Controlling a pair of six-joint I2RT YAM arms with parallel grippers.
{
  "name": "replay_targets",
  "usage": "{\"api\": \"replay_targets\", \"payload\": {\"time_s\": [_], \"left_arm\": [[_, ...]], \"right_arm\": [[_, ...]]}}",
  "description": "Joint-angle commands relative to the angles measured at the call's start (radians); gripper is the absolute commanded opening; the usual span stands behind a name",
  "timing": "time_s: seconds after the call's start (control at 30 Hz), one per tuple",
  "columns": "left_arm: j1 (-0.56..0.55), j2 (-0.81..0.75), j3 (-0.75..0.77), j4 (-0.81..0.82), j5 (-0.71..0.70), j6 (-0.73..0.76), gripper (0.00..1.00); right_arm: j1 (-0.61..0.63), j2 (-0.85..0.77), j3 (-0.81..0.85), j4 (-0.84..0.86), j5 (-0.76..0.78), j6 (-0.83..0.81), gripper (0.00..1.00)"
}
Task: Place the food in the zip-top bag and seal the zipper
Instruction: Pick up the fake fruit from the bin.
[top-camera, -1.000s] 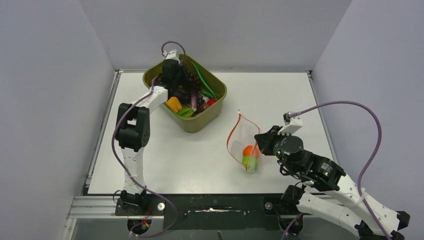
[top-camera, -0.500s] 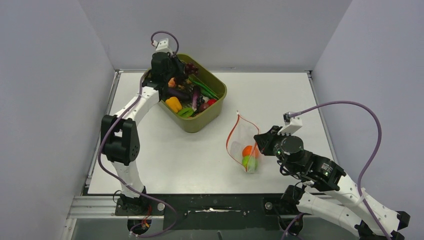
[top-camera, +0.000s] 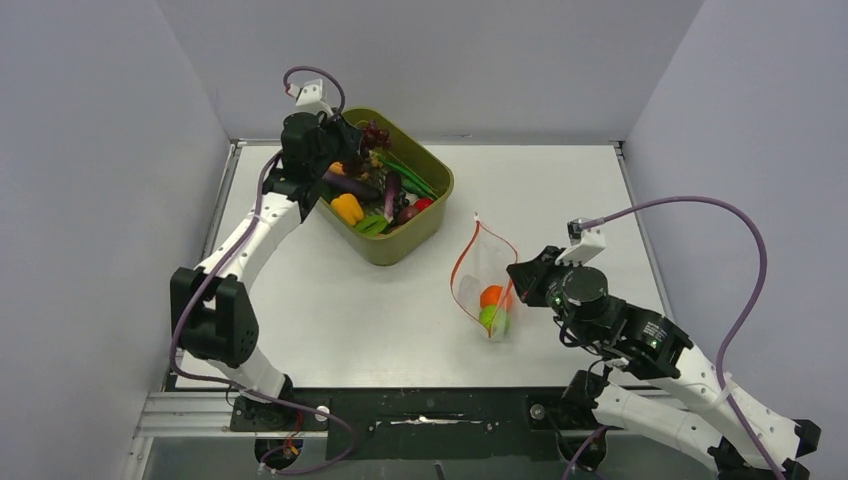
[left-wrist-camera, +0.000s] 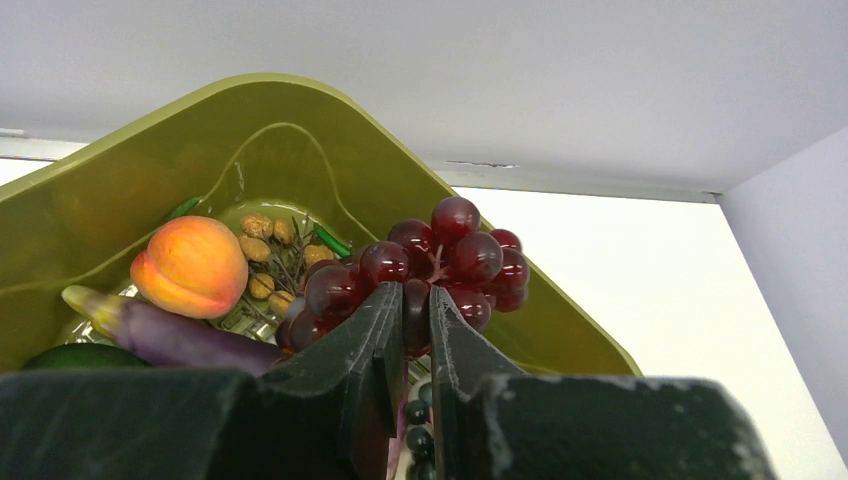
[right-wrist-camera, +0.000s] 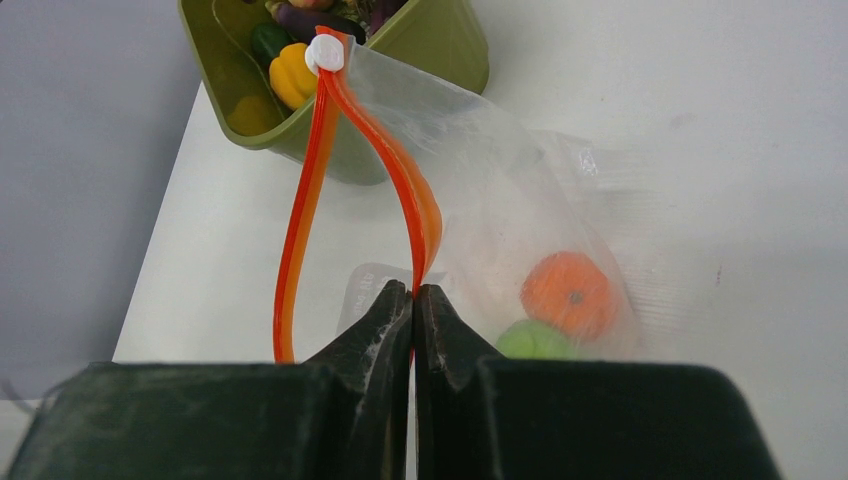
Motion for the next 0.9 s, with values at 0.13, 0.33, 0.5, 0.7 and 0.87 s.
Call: {"api": "replay_targets", "payload": {"time_s": [0.13, 0.33, 0.5, 0.7, 0.87], "left_arm": [[-0.06, -0.201, -0.067, 0.082, 0.087, 0.005, 0.1], [-0.13, -0.274, -0.081, 0.049, 0.122, 0.003, 0.1], [-0.191, -0.354, -0.116, 0.039, 0.131, -0.048, 0.1], [-0.245, -0.449, -0.211, 0.083, 0.164, -0.183, 0.1], [-0.263, -0.502, -0.248, 0.104, 0.209, -0.254, 0.1]], "right_arm": [[-0.001, 0.025, 0.024, 0.109, 0.016, 0.032, 0.0], [-0.004, 0.073, 0.036, 0.131, 0.035, 0.044, 0.0], [-0.003, 0.128, 0.064, 0.146, 0.043, 0.072, 0.0], [-0.004, 0.146, 0.031, 0.238, 0.031, 0.141, 0.0], [-0.005, 0.151, 0.0, 0.3, 0.044, 0.192, 0.0]]}}
